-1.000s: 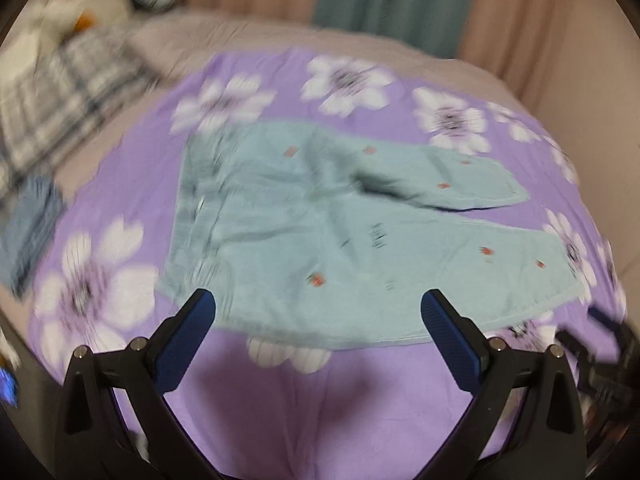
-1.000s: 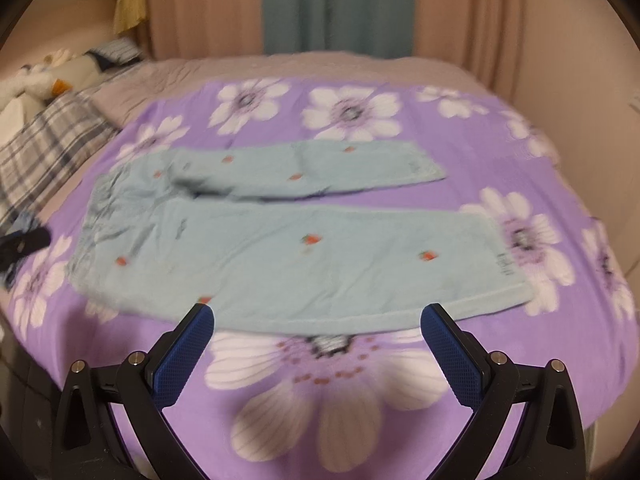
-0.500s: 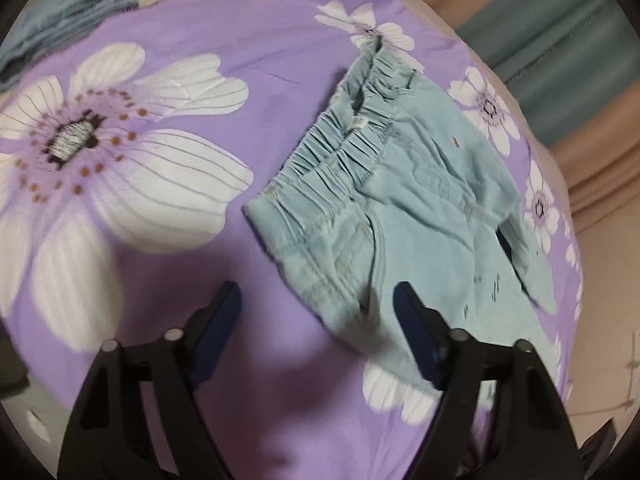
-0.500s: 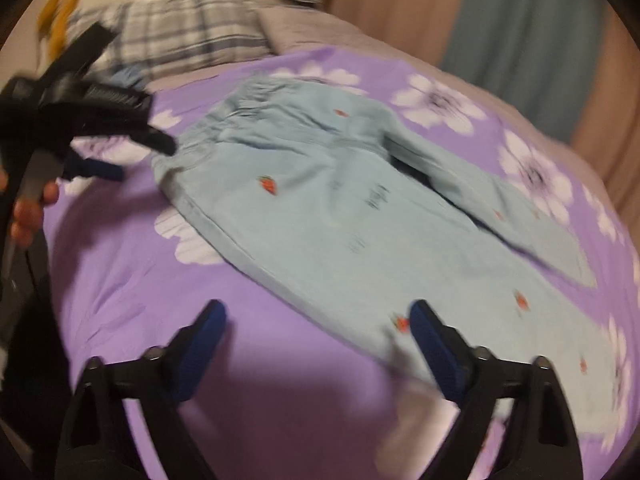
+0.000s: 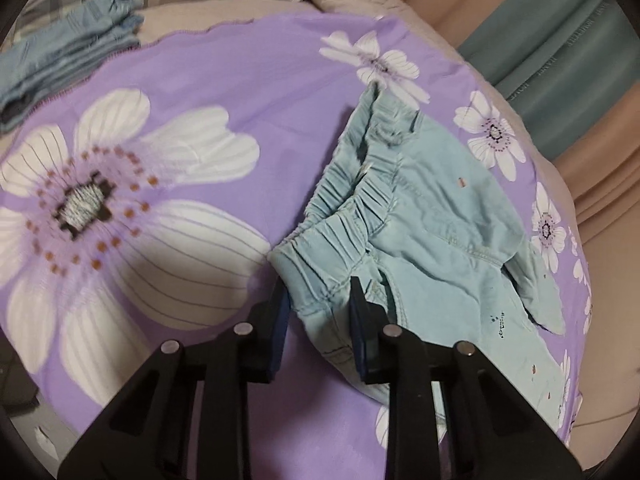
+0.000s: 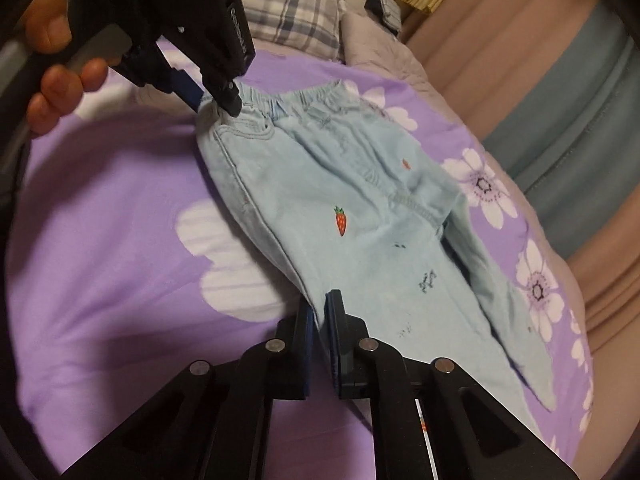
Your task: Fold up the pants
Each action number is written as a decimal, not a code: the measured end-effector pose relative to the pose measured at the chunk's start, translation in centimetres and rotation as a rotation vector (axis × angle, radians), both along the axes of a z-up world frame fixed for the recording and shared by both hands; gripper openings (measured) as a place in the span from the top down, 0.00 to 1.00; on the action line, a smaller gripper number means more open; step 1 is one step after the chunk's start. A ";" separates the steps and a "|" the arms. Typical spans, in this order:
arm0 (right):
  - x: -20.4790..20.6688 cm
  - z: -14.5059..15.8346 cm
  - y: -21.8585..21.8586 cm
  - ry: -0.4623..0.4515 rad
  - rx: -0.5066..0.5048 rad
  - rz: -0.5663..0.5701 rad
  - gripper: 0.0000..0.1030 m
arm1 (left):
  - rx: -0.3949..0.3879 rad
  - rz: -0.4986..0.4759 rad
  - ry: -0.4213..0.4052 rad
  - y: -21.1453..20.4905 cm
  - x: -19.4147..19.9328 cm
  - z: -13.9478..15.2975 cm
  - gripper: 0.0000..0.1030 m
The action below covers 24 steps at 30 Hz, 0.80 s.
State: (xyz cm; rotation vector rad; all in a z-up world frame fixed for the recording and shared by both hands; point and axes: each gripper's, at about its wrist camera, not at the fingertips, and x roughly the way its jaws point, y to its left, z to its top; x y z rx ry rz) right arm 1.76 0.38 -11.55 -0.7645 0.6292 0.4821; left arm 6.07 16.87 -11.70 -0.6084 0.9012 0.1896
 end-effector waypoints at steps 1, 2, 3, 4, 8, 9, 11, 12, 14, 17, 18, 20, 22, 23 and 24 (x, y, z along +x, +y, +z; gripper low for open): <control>-0.2 0.4 0.2 0.008 0.008 0.004 0.93 | 0.026 -0.006 0.006 0.0 -0.1 0.1 0.74; -0.5 0.6 0.5 0.025 0.013 0.011 0.93 | 0.049 -0.007 0.020 0.1 -0.2 0.0 0.73; -0.5 0.4 0.7 0.048 0.014 0.020 0.93 | 0.064 -0.011 0.043 0.2 -0.2 -0.4 0.70; -0.6 0.1 1.0 0.075 0.006 0.030 0.93 | 0.072 -0.021 0.070 0.0 0.1 -0.8 0.70; -0.3 -0.6 0.9 0.142 0.018 0.016 0.85 | 0.129 -0.049 0.094 0.2 -1.4 -0.5 0.55; -0.2 0.0 0.6 0.163 0.044 0.018 0.79 | 0.157 -0.048 0.088 0.1 -1.8 -0.1 0.46; -0.1 1.7 -0.5 0.204 0.113 0.023 0.74 | 0.227 -0.044 0.050 0.0 -2.6 1.3 0.40; 0.0 2.6 -1.2 0.222 0.160 0.022 0.74 | 0.246 -0.051 0.023 -0.2 -2.8 2.0 0.40; 1.0 4.0 -3.1 0.267 0.275 -0.011 0.71 | 0.272 -0.091 -0.034 -1.4 -2.6 3.1 0.40; 3.3 3.5 -5.2 0.311 0.337 -0.122 0.68 | 0.280 -0.208 -0.068 -4.1 -1.0 3.1 0.40; 4.1 2.7 -5.6 0.324 0.318 -0.164 0.68 | 0.285 -0.252 -0.070 -5.1 -0.4 2.6 0.40; 4.9 0.9 -5.9 0.376 0.270 -0.192 0.68 | 0.306 -0.334 -0.036 -6.9 1.1 0.9 0.40; 4.9 -0.5 -5.6 0.416 0.217 -0.162 0.68 | 0.327 -0.409 0.077 -8.0 2.4 -1.8 0.42; 4.7 -0.4 -5.5 0.402 0.205 -0.127 0.68 | 0.345 -0.426 0.091 -8.3 2.8 -2.4 0.42; 5.0 0.0 -5.4 0.412 0.201 -0.100 0.68 | 0.361 -0.438 0.080 -8.4 3.1 -2.2 0.42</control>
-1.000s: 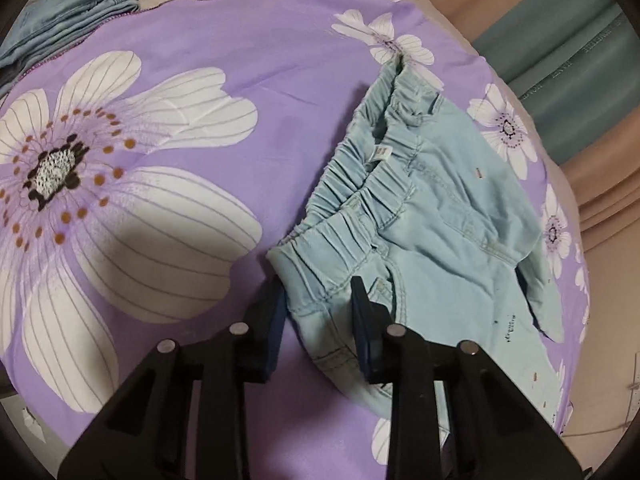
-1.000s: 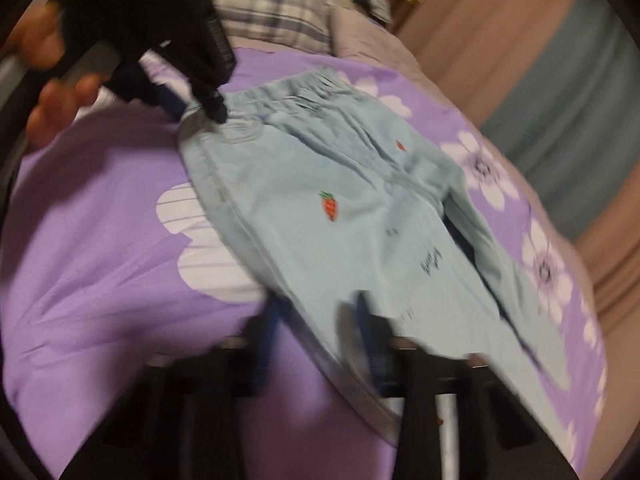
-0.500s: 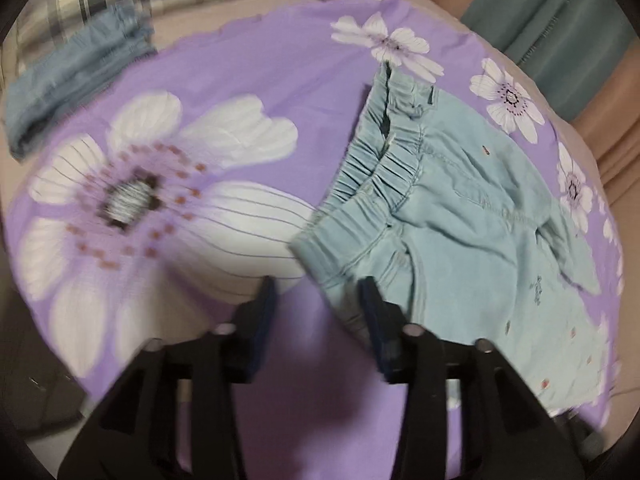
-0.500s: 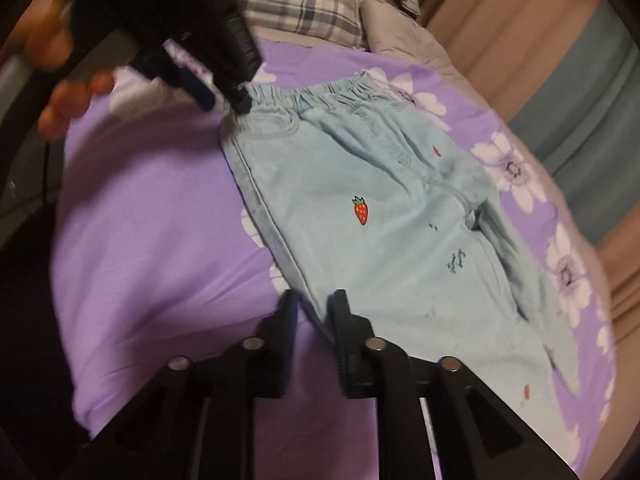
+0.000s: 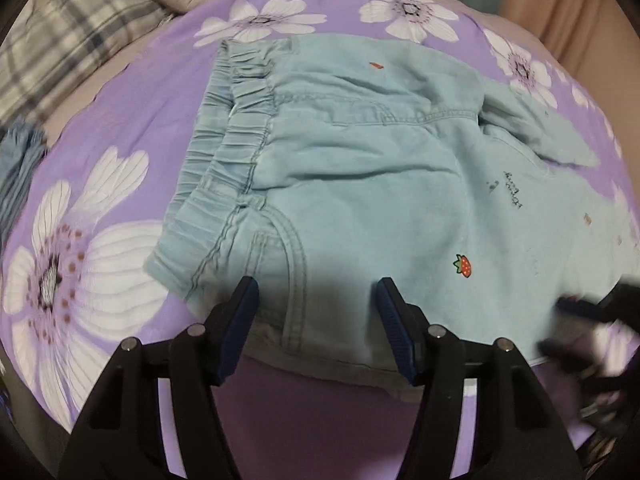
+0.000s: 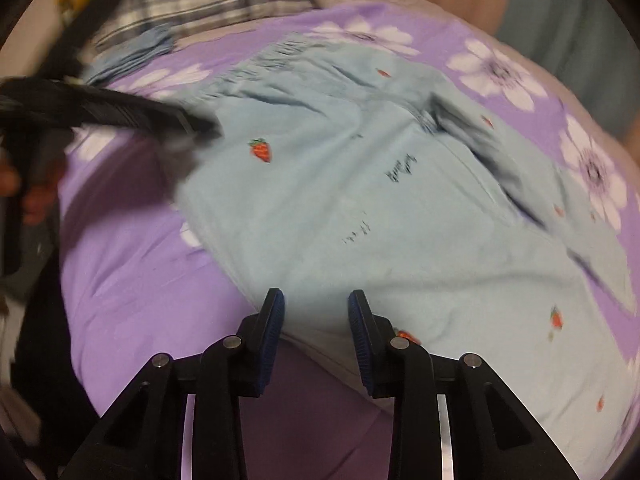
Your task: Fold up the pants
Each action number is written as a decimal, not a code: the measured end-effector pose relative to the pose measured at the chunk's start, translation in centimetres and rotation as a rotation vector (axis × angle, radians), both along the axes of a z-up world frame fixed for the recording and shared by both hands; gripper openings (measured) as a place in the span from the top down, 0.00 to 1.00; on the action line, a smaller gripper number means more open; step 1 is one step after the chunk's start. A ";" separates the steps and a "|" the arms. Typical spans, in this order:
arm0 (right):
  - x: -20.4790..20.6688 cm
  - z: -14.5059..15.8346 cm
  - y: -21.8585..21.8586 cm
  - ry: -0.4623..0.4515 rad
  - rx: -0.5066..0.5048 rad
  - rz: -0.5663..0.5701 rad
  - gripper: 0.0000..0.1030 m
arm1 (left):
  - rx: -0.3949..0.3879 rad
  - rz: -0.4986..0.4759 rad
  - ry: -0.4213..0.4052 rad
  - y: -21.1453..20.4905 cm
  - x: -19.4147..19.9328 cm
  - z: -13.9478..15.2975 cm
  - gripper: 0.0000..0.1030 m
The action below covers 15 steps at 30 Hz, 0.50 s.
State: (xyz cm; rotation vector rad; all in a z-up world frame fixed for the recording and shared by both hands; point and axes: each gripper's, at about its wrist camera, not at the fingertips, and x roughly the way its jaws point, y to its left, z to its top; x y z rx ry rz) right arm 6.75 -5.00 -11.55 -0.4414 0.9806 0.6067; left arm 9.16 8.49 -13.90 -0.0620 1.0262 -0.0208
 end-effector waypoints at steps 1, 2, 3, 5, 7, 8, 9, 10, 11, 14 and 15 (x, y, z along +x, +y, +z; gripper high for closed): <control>0.8 0.7 -0.2 0.015 0.022 0.015 0.68 | -0.016 -0.012 -0.003 0.3 0.6 0.6 0.42; 1.6 1.3 -0.5 0.017 0.044 0.016 0.68 | -0.049 -0.011 -0.010 0.7 1.3 1.2 0.41; 2.6 2.1 -1.0 0.009 0.064 0.014 0.68 | -0.095 0.002 -0.031 1.4 2.0 2.1 0.40; 5.8 3.5 -2.0 -0.031 0.074 -0.017 0.64 | -0.164 0.044 -0.076 3.4 4.2 3.8 0.30; 9.4 4.7 -3.2 -0.067 0.089 -0.060 0.53 | -0.174 0.102 -0.119 5.5 6.9 4.7 0.20; 11.6 5.2 -3.7 -0.079 0.111 -0.081 0.51 | -0.176 0.118 -0.138 6.5 8.1 4.9 0.20; 13.6 5.6 -4.1 -0.079 0.130 -0.096 0.49 | -0.180 0.135 -0.149 7.8 9.6 5.0 0.20; 15.6 5.9 -4.6 -0.080 0.147 -0.108 0.48 | -0.186 0.153 -0.140 9.3 11.3 4.7 0.20; 17.8 6.1 -4.9 -0.082 0.159 -0.118 0.47 | -0.194 0.169 -0.125 10.1 12.5 4.5 0.20; 22.0 5.7 -5.4 -0.071 0.152 -0.119 0.36 | -0.223 0.201 -0.097 13.0 16.0 3.2 0.20; 23.0 5.4 -5.5 -0.053 0.142 -0.106 0.36 | -0.243 0.199 -0.092 13.5 15.9 3.0 0.20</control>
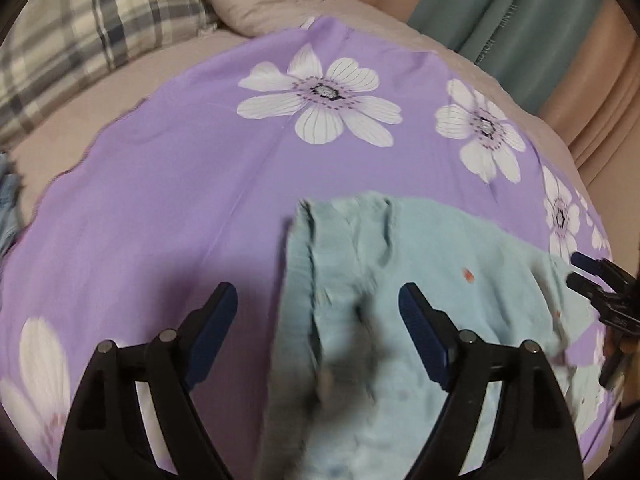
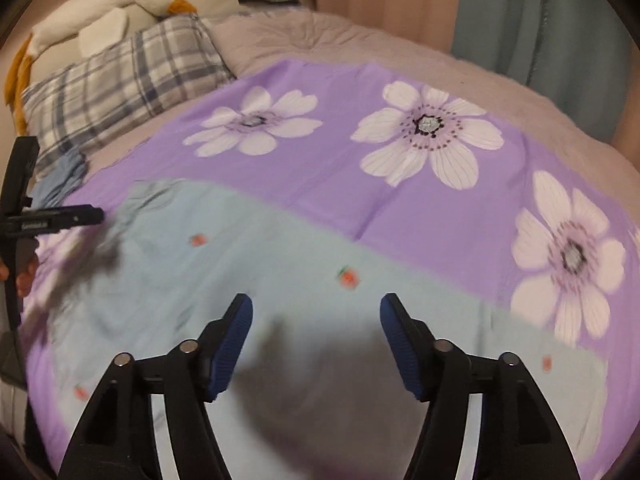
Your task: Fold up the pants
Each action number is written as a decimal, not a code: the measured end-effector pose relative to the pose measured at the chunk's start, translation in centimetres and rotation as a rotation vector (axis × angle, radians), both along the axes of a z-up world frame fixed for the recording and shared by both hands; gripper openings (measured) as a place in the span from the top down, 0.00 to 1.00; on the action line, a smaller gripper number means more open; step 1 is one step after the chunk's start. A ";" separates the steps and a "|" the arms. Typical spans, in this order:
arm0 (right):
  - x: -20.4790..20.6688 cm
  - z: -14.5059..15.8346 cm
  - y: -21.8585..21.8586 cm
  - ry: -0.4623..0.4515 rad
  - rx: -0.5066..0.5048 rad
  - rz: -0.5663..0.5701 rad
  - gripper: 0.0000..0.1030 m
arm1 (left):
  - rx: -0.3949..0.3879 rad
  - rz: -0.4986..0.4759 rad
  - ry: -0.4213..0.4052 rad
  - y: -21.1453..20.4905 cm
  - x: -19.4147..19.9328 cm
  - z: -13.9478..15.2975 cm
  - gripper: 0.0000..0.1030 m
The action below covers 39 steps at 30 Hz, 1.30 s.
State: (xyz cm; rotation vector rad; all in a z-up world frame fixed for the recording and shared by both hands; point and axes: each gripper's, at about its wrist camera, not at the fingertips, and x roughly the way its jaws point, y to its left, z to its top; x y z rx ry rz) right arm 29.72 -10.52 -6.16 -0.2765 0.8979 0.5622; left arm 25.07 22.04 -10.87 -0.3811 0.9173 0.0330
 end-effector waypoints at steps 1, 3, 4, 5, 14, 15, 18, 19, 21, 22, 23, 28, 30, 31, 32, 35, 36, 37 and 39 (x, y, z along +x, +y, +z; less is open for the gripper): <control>1.9 -0.7 0.4 0.011 -0.025 0.010 0.36 | -0.030 -0.010 0.004 0.7 0.5 -0.4 0.20; 4.6 -1.6 0.9 0.034 -0.061 0.040 0.36 | -0.090 -0.047 0.007 1.6 1.8 -1.1 0.20; 5.7 -2.3 1.2 0.050 -0.076 0.057 0.36 | -0.120 -0.073 0.009 1.9 2.3 -1.5 0.20; 6.6 -3.2 1.6 0.075 -0.099 0.077 0.36 | -0.146 -0.092 0.013 2.1 2.8 -1.8 0.20; 10.0 -6.7 2.1 0.231 -0.118 0.157 0.58 | -0.172 -0.226 0.052 1.8 5.6 -3.3 0.70; 9.6 -6.5 2.0 0.225 -0.107 0.160 0.77 | -0.157 -0.234 0.047 1.7 5.5 -3.3 0.74; 7.9 -6.2 2.2 0.188 -0.145 0.160 0.90 | -0.170 -0.210 0.028 1.9 4.9 -2.7 0.80; 6.8 -5.8 2.5 0.157 -0.177 0.153 0.92 | -0.181 -0.200 0.010 2.0 4.4 -2.2 0.80; 5.3 -4.8 2.6 0.101 -0.200 0.135 0.93 | -0.169 -0.204 -0.027 1.6 3.5 -0.8 0.83; 4.2 -3.8 2.6 0.062 -0.209 0.115 0.94 | -0.147 -0.210 -0.046 1.2 2.9 -0.1 0.83; 3.4 -3.1 2.5 0.031 -0.212 0.101 0.95 | -0.132 -0.215 -0.061 0.9 2.3 0.6 0.84; -2.6 2.8 0.2 -0.118 -0.170 0.038 0.95 | -0.094 -0.263 -0.162 -0.1 -1.9 4.3 0.85; -5.9 4.8 -0.8 -0.163 -0.163 0.040 0.95 | -0.077 -0.287 -0.200 -0.5 -3.9 5.3 0.85; -7.0 5.3 -0.9 -0.179 -0.164 0.042 0.95 | -0.065 -0.296 -0.212 -0.8 -5.0 5.6 0.85; -9.0 5.8 -1.2 -0.186 -0.160 0.045 0.95 | -0.057 -0.304 -0.216 -0.9 -5.6 5.8 0.85; -12.4 5.9 -0.9 -0.210 -0.181 0.058 0.95 | -0.024 -0.342 -0.242 -1.2 -9.2 6.0 0.84; -13.8 6.0 -1.0 -0.207 -0.185 0.060 0.95 | -0.011 -0.361 -0.246 -1.3 -10.3 5.9 0.84; -15.3 5.8 -1.0 -0.209 -0.190 0.064 0.95 | 0.003 -0.378 -0.244 -1.4 -11.2 5.7 0.84; -17.3 5.0 -0.6 -0.198 -0.205 0.073 0.95 | 0.034 -0.402 -0.233 -1.6 -13.0 5.0 0.84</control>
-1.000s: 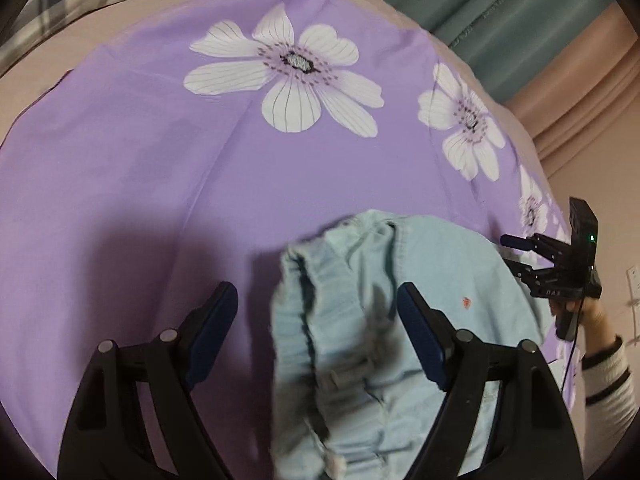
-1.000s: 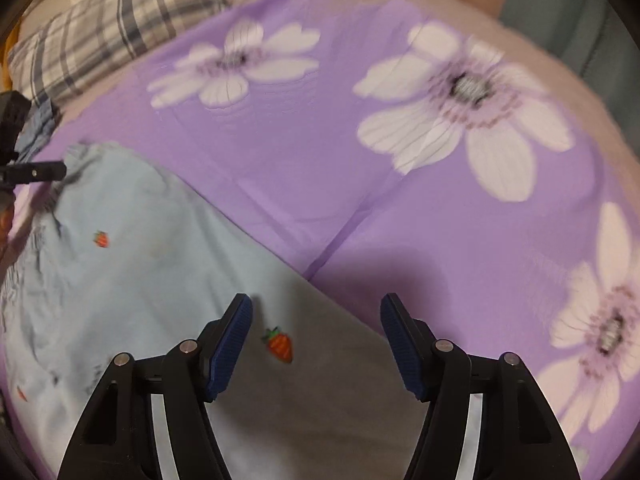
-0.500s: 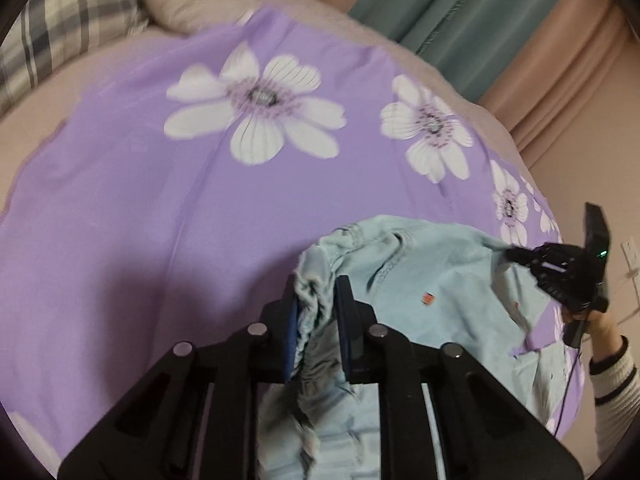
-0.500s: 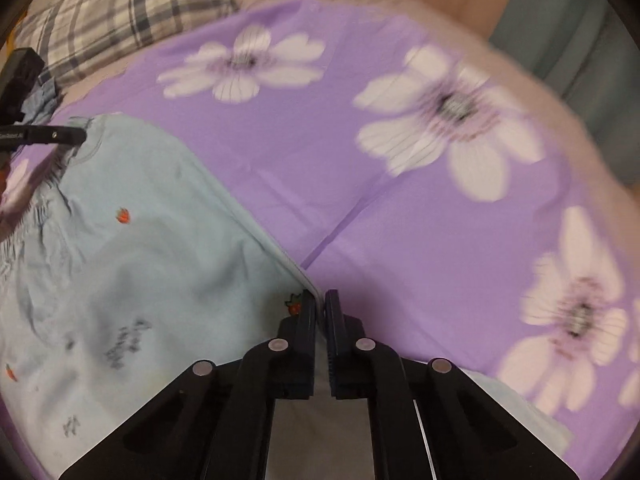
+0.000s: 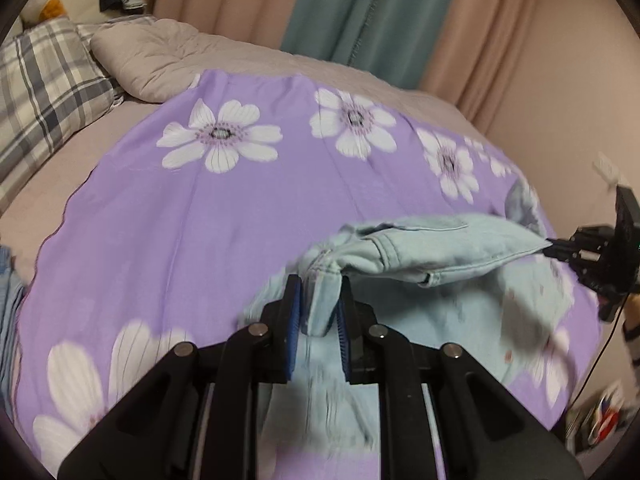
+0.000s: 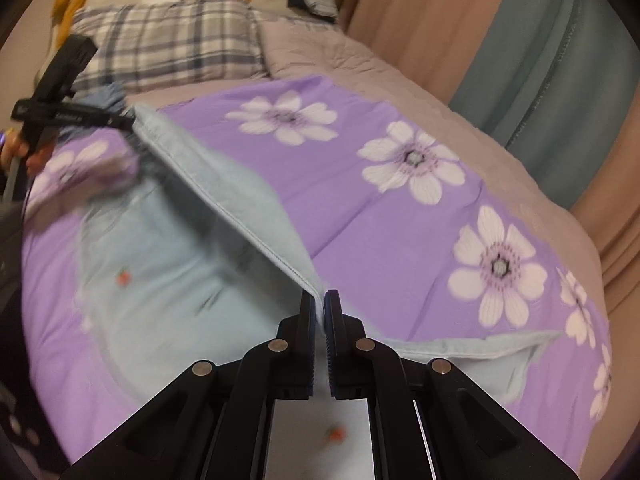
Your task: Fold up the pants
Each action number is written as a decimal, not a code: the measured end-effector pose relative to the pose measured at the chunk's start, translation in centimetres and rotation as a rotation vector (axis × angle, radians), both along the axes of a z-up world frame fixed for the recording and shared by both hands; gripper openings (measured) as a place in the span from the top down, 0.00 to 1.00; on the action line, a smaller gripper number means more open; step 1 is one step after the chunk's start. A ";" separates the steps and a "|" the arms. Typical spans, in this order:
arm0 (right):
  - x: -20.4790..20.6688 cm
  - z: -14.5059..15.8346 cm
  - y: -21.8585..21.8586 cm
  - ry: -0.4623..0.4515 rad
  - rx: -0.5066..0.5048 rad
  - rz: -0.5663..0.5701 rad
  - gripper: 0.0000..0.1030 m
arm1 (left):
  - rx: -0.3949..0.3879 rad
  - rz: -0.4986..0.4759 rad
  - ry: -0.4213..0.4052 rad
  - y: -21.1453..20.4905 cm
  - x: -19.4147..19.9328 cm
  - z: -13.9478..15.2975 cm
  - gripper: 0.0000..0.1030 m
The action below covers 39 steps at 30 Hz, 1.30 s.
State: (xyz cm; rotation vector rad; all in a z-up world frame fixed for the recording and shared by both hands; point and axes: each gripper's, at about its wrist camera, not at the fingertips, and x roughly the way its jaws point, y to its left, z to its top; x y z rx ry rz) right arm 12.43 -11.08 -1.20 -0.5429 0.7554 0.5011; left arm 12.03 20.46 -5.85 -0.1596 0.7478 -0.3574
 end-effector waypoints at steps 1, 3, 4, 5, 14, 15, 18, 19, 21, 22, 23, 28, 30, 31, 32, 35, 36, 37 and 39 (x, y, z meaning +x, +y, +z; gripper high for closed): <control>-1.4 -0.6 0.2 0.010 -0.007 0.008 0.95 | 0.020 -0.010 0.007 -0.1 -1.0 -0.5 0.84; -3.9 -1.2 0.2 0.022 -0.024 0.023 0.95 | 0.055 -0.023 0.014 -0.2 -2.6 -1.5 0.84; -4.9 -1.7 0.4 0.032 -0.030 0.030 0.95 | 0.081 -0.027 0.022 -0.3 -3.4 -2.1 0.84; -5.9 -2.4 0.5 0.048 -0.040 0.042 0.95 | 0.102 -0.033 0.031 -0.4 -3.9 -2.6 0.84; -8.4 -9.2 1.7 0.202 -0.150 0.027 0.94 | 0.302 -0.013 0.172 -1.8 -5.7 -8.1 0.83; -8.6 -9.3 1.7 0.205 -0.166 0.032 0.93 | 0.279 0.001 0.178 -1.4 -6.0 -7.9 0.81; -8.6 -7.9 0.5 0.223 -0.092 0.002 0.93 | 0.229 0.035 0.175 -0.6 -7.2 -6.6 0.77; -8.7 -7.2 0.0 0.218 -0.041 -0.013 0.93 | 0.217 0.040 0.158 -1.0 -7.7 -5.9 0.77; -8.3 -5.6 -1.5 0.210 0.118 -0.064 0.86 | 0.178 0.030 0.126 -2.2 -8.1 -4.9 0.73; -7.7 -5.4 -2.2 0.207 0.187 -0.104 0.77 | 0.153 0.012 0.113 -3.4 -8.0 -4.4 0.72; -6.7 -5.8 -3.0 0.214 0.250 -0.165 0.73 | 0.128 -0.012 0.100 -4.8 -7.9 -4.0 0.70; -4.2 -11.3 -1.9 0.345 0.205 -0.277 0.72 | 0.132 -0.131 0.130 -12.2 -6.3 -4.7 0.63; -4.2 -11.2 -2.8 0.335 0.255 -0.279 0.72 | 0.222 -0.176 0.179 -14.9 -5.7 -6.3 0.61; -4.0 -10.7 -3.8 0.353 0.312 -0.292 0.72 | 0.289 -0.185 0.191 -16.0 -5.6 -7.2 0.61; -3.8 -10.1 -5.5 0.363 0.390 -0.319 0.72 | 0.327 -0.188 0.190 -16.6 -5.6 -7.7 0.61; -3.3 -8.4 -12.2 0.327 0.593 -0.476 0.71 | 0.305 -0.179 0.212 -16.6 -4.9 -7.2 0.61; -3.1 -8.3 -15.1 0.320 0.672 -0.555 0.69 | 0.277 -0.178 0.217 -16.7 -4.8 -6.8 0.61; -3.0 -8.3 -18.1 0.316 0.751 -0.639 0.67 | 0.254 -0.186 0.204 -17.1 -4.7 -6.0 0.61; -2.6 -8.8 -23.9 0.301 0.875 -0.830 0.67 | 0.249 -0.218 0.164 -18.9 -5.1 -5.0 0.61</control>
